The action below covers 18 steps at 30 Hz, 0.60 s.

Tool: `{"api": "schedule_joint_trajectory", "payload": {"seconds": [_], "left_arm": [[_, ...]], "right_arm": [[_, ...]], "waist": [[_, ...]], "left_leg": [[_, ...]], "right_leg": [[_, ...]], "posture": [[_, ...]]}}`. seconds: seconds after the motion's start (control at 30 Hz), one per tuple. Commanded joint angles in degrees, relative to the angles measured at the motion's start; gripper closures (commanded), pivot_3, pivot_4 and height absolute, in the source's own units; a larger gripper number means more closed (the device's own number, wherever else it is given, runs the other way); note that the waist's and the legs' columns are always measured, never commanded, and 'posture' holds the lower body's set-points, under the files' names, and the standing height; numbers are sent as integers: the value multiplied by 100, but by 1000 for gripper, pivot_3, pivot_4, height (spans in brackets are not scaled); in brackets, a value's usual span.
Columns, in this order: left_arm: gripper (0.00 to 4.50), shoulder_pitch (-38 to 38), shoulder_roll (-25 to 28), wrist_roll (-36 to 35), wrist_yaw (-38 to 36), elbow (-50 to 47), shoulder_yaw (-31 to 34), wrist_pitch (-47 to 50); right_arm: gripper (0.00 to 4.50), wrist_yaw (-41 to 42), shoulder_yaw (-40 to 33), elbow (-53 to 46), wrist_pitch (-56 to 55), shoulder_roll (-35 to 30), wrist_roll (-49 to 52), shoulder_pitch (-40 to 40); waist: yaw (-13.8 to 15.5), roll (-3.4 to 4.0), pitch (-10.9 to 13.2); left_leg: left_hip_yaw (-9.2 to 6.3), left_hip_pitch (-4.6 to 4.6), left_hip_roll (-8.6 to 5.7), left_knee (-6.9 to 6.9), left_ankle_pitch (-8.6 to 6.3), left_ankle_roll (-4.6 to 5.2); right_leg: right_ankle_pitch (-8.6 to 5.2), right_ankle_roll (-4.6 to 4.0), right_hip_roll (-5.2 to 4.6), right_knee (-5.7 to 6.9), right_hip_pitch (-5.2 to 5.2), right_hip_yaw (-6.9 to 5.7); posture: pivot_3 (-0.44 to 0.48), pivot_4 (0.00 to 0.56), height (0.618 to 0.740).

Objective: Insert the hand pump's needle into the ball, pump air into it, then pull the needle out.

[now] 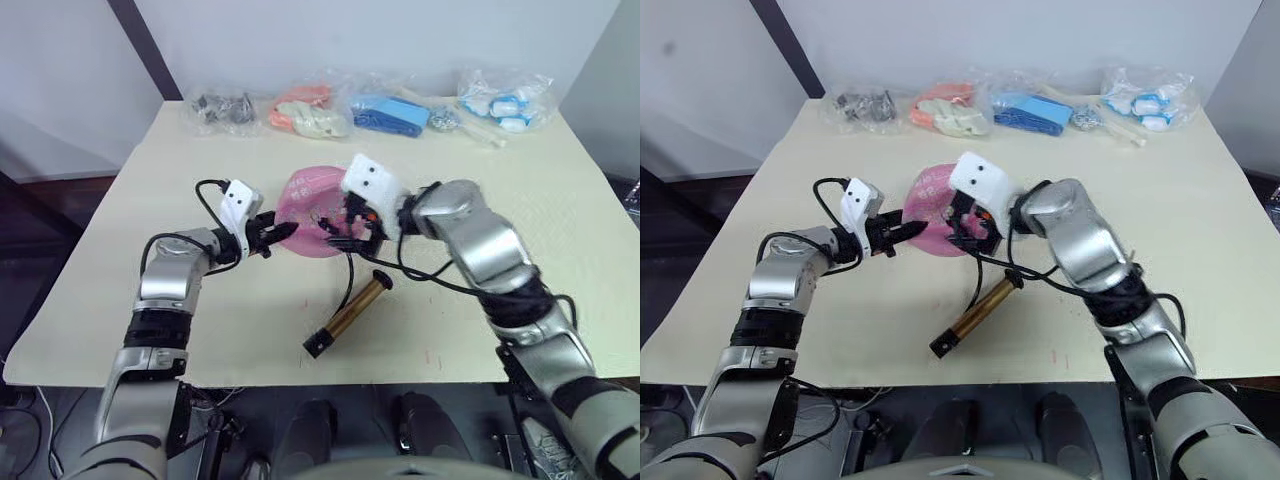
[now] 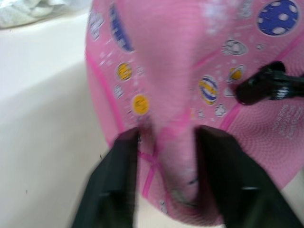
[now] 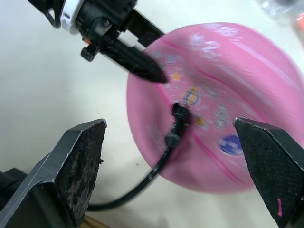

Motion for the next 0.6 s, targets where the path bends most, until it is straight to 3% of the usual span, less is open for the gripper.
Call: {"api": "schedule_joint_trajectory", "payload": {"seconds": [0.03, 0.07, 0.23, 0.47, 0.6], "left_arm": [[428, 173, 122, -187, -48, -343, 136, 247], [119, 240, 200, -316, -74, -487, 280, 350], [119, 654, 564, -931, -345, -1170, 736, 773], [119, 1092, 926, -1486, -582, -1720, 1100, 1148], [119, 1566, 1331, -1830, -1055, -1970, 1357, 1280]], "right_arm": [[0, -84, -377, -754, 42, -247, 358, 233], [0, -72, -589, -1016, 31, -351, 498, 425], [0, -114, -1372, -1845, -450, -746, 1108, 1292], [0, 43, -2240, -2417, -1617, -1318, 1821, 2285], [0, 178, -2878, -2524, -1313, -1700, 2484, 2821]], "waist": [[-3, -1, 23], [-4, -4, 37], [-17, -26, 69], [6, -49, 113], [-4, -61, 122]], "left_leg": [[-2, -2, -1, 0, 0, 0], [-2, -3, -1, 0, 0, -1], [-6, -64, 2, 0, 20, -34], [14, -66, 1, 2, 18, -30], [13, -63, 3, 4, 18, -30]], "right_leg": [[0, 0, -1, -2, -1, -1], [0, 0, -2, -3, -2, 0], [1, -1, -2, -8, -56, -9], [0, -1, -8, -6, -56, -10], [1, -1, -7, 3, -56, -10]], "posture": [[0, 150, 740], [0, 150, 740], [0, 150, 740], [0, 150, 740], [0, 150, 740]]}}
